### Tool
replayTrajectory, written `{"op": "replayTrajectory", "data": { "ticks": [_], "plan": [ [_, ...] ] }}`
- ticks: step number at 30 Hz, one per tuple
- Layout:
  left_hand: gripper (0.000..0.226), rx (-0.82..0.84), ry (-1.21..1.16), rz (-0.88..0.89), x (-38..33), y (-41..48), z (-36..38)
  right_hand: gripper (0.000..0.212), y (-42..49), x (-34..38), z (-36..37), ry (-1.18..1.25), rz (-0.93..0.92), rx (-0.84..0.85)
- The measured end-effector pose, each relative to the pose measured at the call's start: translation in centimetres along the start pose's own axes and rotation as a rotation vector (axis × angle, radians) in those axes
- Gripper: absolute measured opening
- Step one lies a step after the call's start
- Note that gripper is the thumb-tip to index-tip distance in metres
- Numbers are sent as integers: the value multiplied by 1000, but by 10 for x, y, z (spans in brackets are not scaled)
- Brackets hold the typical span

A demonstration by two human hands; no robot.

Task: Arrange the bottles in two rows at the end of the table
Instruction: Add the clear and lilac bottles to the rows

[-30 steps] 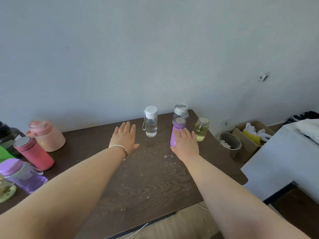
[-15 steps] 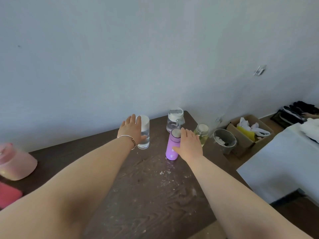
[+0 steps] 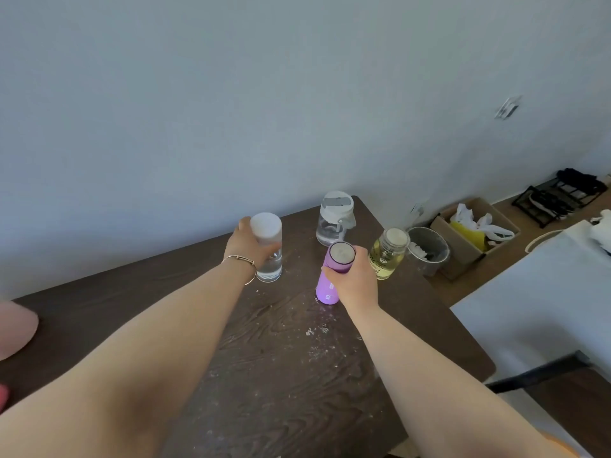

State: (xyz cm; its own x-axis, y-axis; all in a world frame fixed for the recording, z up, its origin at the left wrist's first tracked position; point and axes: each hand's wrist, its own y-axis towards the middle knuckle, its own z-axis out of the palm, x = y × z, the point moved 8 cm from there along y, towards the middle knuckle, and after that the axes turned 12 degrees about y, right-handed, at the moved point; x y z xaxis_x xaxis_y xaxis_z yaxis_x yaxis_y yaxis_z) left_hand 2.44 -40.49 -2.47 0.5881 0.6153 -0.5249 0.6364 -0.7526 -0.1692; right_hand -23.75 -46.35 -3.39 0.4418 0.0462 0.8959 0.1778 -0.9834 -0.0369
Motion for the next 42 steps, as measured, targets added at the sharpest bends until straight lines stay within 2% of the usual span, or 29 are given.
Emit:
{"op": "replayTrajectory", "data": {
  "ticks": [3, 16, 26, 35, 42],
  "plan": [
    [75, -39, -75, -6, 2, 1, 0, 66, 1, 0, -1, -22, -9, 6],
    [74, -70, -94, 11, 8, -33, -15, 68, -9, 27, -7, -9, -38, 31],
    [68, -165, -127, 8, 28, -127, -75, 64, -71, 67, -13, 39, -137, 87],
    [61, -255, -188, -90, 90, -237, -111, 61, -162, 69, -1, 182, -120, 184],
    [64, -295, -218, -180, 139, -297, -138, 63, -217, 85, 24, 185, -141, 237]
  ]
}}
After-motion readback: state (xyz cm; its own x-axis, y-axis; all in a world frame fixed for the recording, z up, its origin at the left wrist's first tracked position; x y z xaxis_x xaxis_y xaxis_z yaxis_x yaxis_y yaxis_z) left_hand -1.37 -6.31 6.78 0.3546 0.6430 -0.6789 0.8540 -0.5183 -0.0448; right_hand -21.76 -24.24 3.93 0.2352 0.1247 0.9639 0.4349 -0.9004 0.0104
